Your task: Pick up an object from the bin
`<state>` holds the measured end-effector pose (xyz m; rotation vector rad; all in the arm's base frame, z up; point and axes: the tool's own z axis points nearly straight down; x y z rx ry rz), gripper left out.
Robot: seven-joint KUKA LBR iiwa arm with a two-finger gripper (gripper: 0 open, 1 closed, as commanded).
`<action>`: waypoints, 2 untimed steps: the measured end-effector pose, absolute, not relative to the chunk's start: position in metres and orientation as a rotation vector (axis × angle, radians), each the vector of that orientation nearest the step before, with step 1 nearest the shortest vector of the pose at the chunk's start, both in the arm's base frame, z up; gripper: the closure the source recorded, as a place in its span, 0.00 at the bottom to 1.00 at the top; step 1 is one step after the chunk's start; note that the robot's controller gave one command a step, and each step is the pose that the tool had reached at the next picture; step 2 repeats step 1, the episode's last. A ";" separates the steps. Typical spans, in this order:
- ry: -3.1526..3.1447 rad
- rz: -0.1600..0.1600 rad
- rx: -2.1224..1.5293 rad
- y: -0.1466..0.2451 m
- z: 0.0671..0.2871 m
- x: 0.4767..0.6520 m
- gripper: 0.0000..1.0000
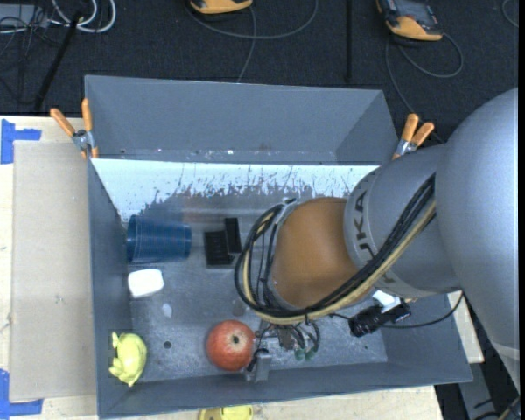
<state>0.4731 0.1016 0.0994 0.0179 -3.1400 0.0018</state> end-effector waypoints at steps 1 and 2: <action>-3.144 -0.004 0.014 0.122 0.119 0.474 0.00; -3.144 -0.004 0.014 0.122 0.119 0.474 0.00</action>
Offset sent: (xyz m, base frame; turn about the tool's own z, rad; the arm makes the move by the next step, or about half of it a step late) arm -0.0035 0.0202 -0.0247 0.0658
